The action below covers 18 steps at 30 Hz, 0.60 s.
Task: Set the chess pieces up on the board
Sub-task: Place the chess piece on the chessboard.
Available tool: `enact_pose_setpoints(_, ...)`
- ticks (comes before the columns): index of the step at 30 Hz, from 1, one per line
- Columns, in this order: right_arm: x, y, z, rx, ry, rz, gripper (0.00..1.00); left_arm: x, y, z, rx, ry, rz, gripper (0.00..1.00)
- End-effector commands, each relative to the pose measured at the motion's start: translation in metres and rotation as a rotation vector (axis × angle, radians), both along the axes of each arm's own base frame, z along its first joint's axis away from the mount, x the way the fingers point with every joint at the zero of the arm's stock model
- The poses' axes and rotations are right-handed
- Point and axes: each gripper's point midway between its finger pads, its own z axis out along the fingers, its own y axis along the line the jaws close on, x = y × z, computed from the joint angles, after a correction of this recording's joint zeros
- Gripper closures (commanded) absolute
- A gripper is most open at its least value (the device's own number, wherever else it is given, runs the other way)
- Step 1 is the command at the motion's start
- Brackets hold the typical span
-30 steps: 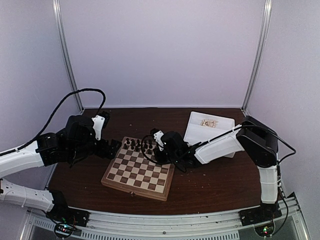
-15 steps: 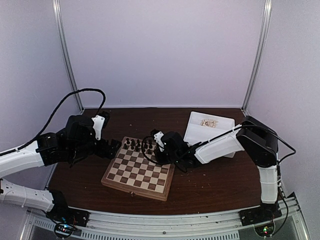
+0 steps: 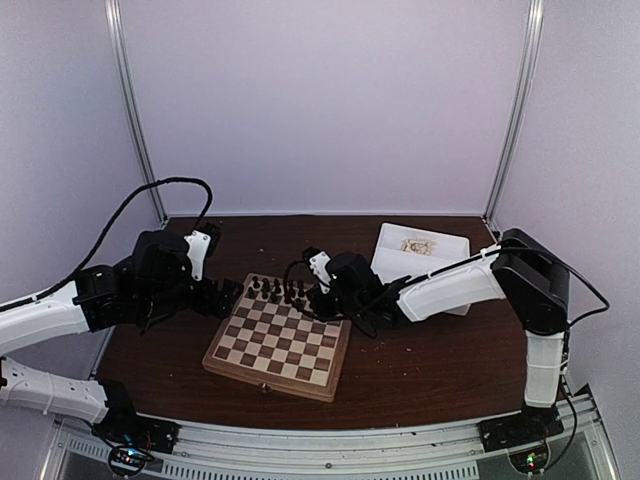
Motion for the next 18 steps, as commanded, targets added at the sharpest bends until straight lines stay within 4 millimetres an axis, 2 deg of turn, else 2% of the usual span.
enact_pose_setpoints(1,-0.007,-0.001,0.027,0.034,-0.017,0.011,0.74,0.003,-0.004,0.002,-0.015,-0.010,-0.012,0.02)
enact_pose_setpoints(6,-0.012,-0.009,0.047,0.046,-0.030,0.010,0.73,0.003,-0.004,0.002,-0.014,-0.009,-0.012,0.02)
enact_pose_setpoints(11,-0.013,-0.026,0.070,0.030,-0.057,-0.020,0.73,0.003,-0.006,0.001,-0.014,-0.005,-0.017,0.02)
enact_pose_setpoints(14,-0.009,-0.045,0.080,0.013,-0.046,-0.068,0.73,0.004,-0.008,0.000,-0.009,0.000,-0.023,0.02)
enact_pose_setpoints(18,0.008,-0.091,0.080,0.000,0.035,-0.205,0.74,0.005,-0.013,0.000,0.006,0.004,-0.045,0.02)
